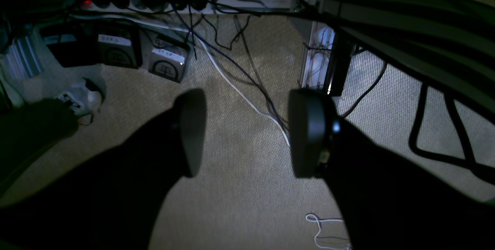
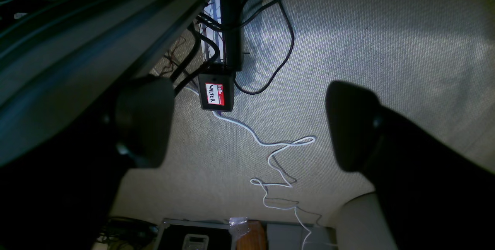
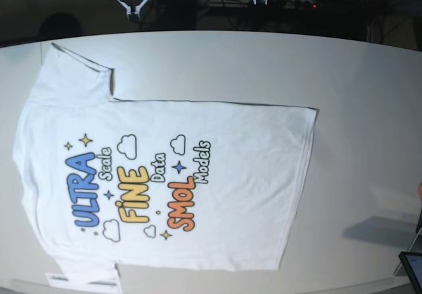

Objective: Fold the T-shirt properly

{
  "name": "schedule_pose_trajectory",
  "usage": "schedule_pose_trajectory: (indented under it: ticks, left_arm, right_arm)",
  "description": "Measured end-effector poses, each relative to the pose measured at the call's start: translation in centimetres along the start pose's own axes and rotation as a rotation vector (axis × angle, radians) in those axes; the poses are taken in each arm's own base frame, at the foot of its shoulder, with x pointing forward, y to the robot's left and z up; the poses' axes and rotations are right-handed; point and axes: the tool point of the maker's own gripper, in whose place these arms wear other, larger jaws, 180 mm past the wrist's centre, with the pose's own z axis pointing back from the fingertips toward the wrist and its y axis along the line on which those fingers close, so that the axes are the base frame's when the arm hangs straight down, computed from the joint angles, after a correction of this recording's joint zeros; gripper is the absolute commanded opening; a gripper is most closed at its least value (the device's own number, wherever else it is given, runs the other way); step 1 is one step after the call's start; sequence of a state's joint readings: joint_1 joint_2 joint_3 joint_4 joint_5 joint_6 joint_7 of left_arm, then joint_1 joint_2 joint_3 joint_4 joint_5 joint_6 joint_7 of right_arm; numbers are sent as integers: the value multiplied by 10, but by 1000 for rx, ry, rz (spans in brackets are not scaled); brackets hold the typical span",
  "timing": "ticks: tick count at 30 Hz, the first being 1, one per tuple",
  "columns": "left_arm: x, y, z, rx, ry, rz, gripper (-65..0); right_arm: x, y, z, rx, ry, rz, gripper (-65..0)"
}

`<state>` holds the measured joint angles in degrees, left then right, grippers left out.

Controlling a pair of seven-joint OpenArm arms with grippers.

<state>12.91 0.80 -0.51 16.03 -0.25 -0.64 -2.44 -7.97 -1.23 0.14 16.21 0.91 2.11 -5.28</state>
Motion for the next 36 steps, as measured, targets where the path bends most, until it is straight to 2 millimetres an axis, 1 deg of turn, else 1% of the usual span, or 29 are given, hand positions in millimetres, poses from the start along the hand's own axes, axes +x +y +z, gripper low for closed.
schedule_pose_trajectory:
  ticks: [1, 2, 3, 4, 5, 6, 7, 8, 12, 16, 18, 20, 22, 25, 27, 33, 36]
  left_arm:
    - [0, 0, 0, 0, 0, 0, -400]
    - [0, 0, 0, 0, 0, 0, -472]
    - [0, 0, 0, 0, 0, 3, -573]
    - [0, 0, 0, 0, 0, 3, -650]
    - [0, 0, 0, 0, 0, 1, -650]
    - [0, 0, 0, 0, 0, 6, -650]
    - [0, 1, 0, 4, -1, 39, -650]
    - [0, 1, 0, 7, -1, 61, -650]
    - [0, 3, 0, 13, -2, 114, -650]
    - [0, 4, 0, 15, -2, 116, -650]
    - [0, 3, 0, 15, -2, 116, -650]
    - [0, 3, 0, 14, -2, 116, -650]
    - [0, 3, 0, 14, -2, 116, -650]
    - [0, 3, 0, 15, -2, 116, -650]
    - [0, 3, 0, 15, -2, 116, -650]
    - [0, 3, 0, 15, -2, 116, -650]
    - [0, 3, 0, 15, -2, 116, -650]
  right_arm:
    - [0, -1, 0, -1, 0, 0, -300]
    - [0, -1, 0, -1, 1, -1, -409]
    - [0, -2, 0, -2, 1, 3, -522]
    - [0, -1, 0, -2, 0, 1, -630]
    - [0, -2, 0, -2, 0, -1, -650]
    - [0, -2, 0, -2, -1, -3, -644]
    - [0, -2, 0, -2, 0, -3, -601]
    - [0, -2, 0, -3, 1, -3, -588]
    - [0, -2, 0, -3, 0, 0, -588]
    - [0, -1, 0, -2, 1, 7, -586]
    - [5, -1, 0, -1, -29, 7, -586]
    - [11, -4, 0, -4, -70, 10, -586]
    - [14, -8, 1, -10, -99, 10, -586]
    - [7, -13, 2, -18, -101, 8, -586]
    - [2, -13, 2, -17, -93, 7, -586]
    - [9, -12, 2, -15, -106, 8, -586]
    - [8, -12, 2, -15, -103, 8, -586]
